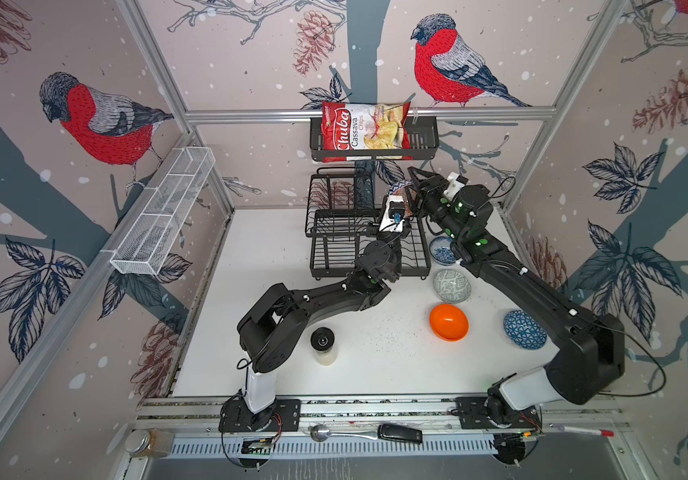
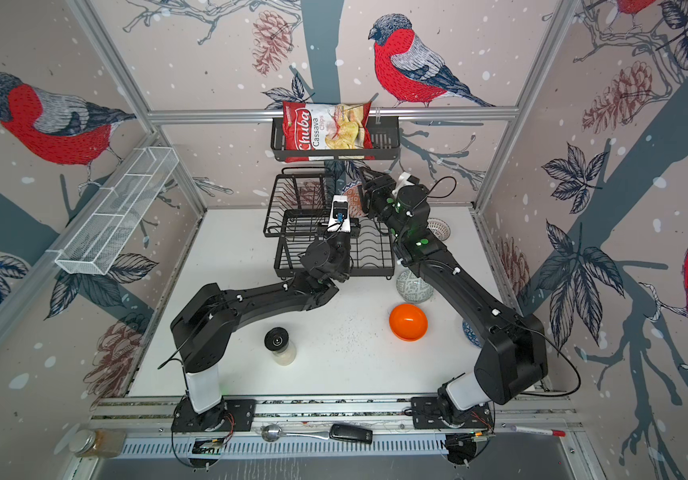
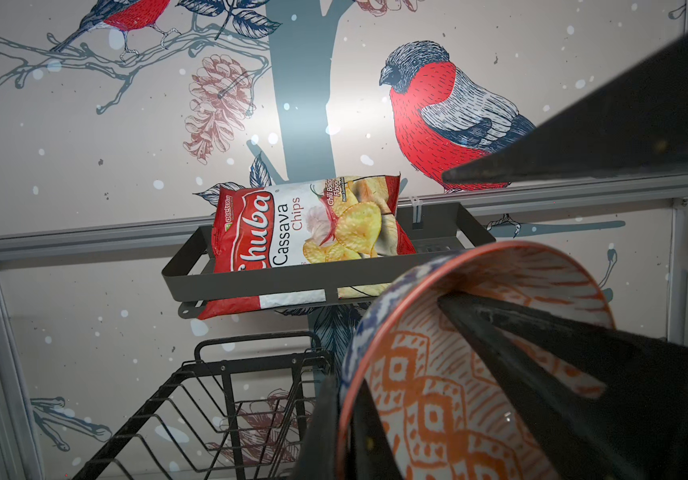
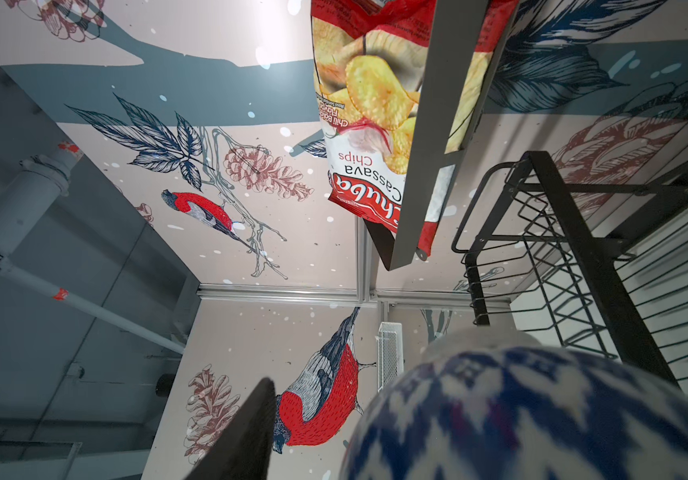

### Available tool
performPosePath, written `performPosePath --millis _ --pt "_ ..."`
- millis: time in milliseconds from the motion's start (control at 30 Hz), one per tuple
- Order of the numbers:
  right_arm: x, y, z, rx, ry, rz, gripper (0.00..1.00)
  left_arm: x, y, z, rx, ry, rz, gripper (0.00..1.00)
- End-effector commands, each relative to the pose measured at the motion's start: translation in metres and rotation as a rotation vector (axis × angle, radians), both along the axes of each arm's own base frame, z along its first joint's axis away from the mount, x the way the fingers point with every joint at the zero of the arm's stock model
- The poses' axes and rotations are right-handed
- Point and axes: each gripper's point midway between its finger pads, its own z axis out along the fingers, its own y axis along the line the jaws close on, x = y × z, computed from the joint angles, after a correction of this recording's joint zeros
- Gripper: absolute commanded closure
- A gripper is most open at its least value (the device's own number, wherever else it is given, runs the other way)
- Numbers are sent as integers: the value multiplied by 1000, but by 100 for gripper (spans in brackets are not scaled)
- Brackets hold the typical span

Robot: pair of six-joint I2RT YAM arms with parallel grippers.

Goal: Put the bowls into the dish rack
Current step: 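Close the right gripper on the bowl rim held by the left gripper, then open the left gripper and draw it back while the right gripper holds the bowl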

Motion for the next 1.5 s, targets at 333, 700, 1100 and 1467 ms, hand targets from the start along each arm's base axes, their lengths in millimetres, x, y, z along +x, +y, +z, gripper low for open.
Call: performPosePath --millis 333,700,1100,1467 --pt "-5 9 1 37 -23 48 94 -15 20 27 -109 -74 -5 100" --pt "-11 16 1 77 -86 108 99 -15 9 23 -78 -10 -88 98" --pt "-18 5 17 141 -198 101 100 -19 -5 3 -15 90 -196 50" --pt "-25 -30 42 162 -289 36 100 -38 -16 -8 43 218 -369 2"
